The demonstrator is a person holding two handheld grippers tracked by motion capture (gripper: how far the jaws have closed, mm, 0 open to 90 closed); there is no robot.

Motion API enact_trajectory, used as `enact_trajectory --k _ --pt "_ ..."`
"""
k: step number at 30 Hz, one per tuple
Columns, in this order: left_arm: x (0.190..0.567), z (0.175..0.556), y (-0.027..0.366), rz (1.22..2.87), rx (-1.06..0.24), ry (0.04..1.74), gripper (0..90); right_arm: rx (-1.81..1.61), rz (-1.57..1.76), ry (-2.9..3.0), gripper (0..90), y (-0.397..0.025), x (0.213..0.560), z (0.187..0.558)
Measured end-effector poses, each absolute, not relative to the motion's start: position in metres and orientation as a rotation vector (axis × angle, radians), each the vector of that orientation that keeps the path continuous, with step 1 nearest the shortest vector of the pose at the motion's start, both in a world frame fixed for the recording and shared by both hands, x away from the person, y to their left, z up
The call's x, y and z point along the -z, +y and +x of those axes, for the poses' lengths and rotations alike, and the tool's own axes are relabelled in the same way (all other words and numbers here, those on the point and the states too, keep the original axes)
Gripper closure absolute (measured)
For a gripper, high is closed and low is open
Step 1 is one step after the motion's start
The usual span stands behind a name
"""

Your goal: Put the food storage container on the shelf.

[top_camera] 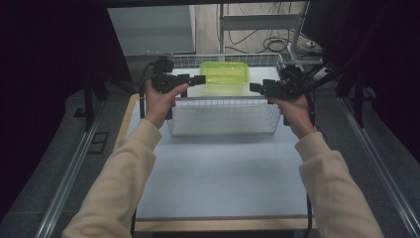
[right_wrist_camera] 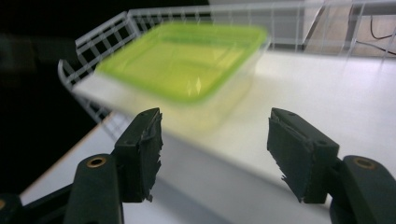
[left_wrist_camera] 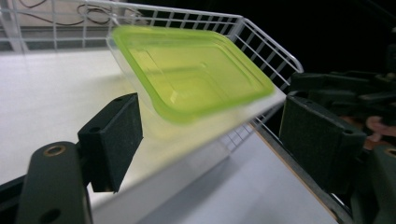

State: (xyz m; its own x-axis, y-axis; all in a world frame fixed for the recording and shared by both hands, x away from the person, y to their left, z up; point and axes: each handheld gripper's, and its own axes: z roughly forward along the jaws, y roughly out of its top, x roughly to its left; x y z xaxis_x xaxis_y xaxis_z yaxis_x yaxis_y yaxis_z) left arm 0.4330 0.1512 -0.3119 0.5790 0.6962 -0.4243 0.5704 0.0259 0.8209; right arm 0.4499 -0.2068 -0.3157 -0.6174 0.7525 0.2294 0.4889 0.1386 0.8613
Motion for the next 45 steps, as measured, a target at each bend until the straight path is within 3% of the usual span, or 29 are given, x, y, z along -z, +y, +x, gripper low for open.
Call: enact_trajectory --k 6,15,26,33,45 --pt "0.333 0.39 0.158 1.706 -0.18 1.057 21.5 -1.463 1.15 2.232 35.2 -0.221 0.34 0.411" --pt "0.388 0.33 0.166 1.718 -0.086 1.009 22.1 -1.505 1.112 2.29 34.4 -0.23 0.384 0.355" --pt "0.469 0.28 0.16 1.84 -0.144 1.025 23.6 -1.465 1.14 2.329 33.4 -0.243 0.445 0.325" --pt "0.501 0.272 0.155 1.894 -0.074 1.06 23.4 -1.416 1.179 2.371 32.8 -0.246 0.484 0.313" --pt "0.503 0.273 0.164 1.809 -0.039 1.092 23.2 -1.469 1.122 2.333 29.0 -0.249 0.49 0.31"
